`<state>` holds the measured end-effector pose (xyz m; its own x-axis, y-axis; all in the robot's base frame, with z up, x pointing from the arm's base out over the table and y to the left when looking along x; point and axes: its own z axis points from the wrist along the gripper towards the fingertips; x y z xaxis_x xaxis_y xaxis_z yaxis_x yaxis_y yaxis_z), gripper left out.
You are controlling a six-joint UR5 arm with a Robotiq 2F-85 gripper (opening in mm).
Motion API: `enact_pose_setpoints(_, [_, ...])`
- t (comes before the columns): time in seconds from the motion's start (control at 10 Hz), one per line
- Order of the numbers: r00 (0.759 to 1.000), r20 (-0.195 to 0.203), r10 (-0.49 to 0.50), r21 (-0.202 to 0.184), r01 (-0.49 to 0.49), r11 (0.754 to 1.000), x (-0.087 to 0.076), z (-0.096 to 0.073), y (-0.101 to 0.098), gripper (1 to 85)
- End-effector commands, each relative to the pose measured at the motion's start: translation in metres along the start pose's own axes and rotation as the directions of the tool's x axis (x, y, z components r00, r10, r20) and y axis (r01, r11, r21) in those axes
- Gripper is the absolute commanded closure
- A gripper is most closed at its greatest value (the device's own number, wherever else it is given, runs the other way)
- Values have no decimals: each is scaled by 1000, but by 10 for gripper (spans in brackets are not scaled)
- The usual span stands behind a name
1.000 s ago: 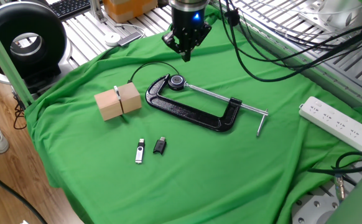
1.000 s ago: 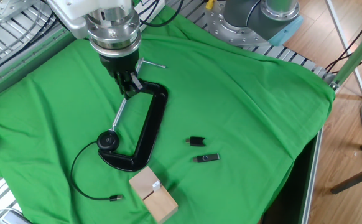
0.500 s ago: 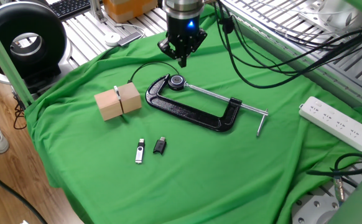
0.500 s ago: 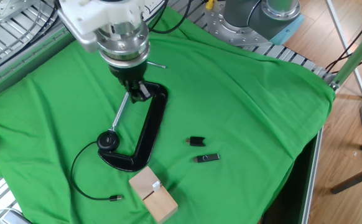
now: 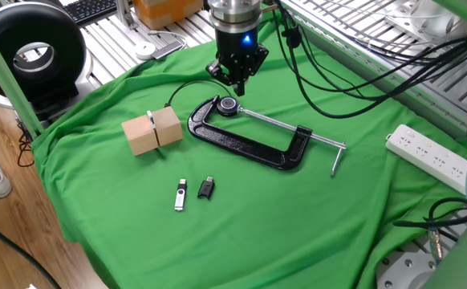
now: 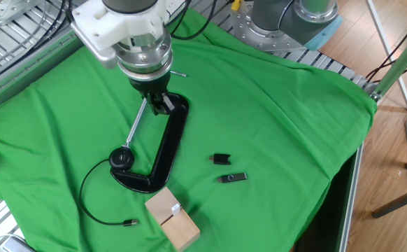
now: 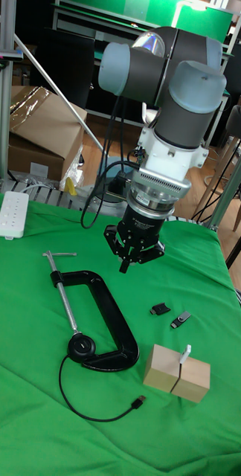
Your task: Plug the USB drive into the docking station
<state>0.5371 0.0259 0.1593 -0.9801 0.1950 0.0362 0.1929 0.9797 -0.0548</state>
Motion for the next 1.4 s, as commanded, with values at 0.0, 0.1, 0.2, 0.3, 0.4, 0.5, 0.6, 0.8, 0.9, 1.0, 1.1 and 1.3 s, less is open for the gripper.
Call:
enact_pose_setpoints(0.0, [1000, 25, 4, -18, -4, 1000, -7, 4, 5, 840])
enact_pose_setpoints(0.1, [1000, 28, 4, -29, -3, 1000, -8, 4, 8, 840])
enact_pose_setpoints(0.2, [999, 35, -3, -37, 5, 999, -10, 4, 10, 840])
enact_pose_setpoints(0.3, [999, 42, -9, -34, 11, 999, -12, 4, 10, 840])
enact_pose_setpoints(0.4, [999, 44, -11, -5, 11, 1000, -13, 4, 2, 840])
enact_pose_setpoints(0.5, [1000, 25, -12, -6, 12, 1000, -8, 5, 2, 840])
enact_pose_setpoints(0.6, [1000, 11, -22, -33, 23, 999, -4, 5, 9, 840])
enact_pose_setpoints(0.8, [995, -33, -93, -14, 92, 996, 8, 5, 3, 840])
enact_pose_setpoints(0.9, [992, -34, -120, -10, 120, 993, 8, 5, 2, 840])
enact_pose_setpoints(1.0, [990, -26, -135, -32, 134, 990, 7, 4, 8, 840])
enact_pose_setpoints(1.1, [991, -19, -134, -45, 133, 990, 5, 4, 11, 840])
enact_pose_setpoints(1.3, [997, -26, -74, -59, 73, 996, -6, 5, 34, 840])
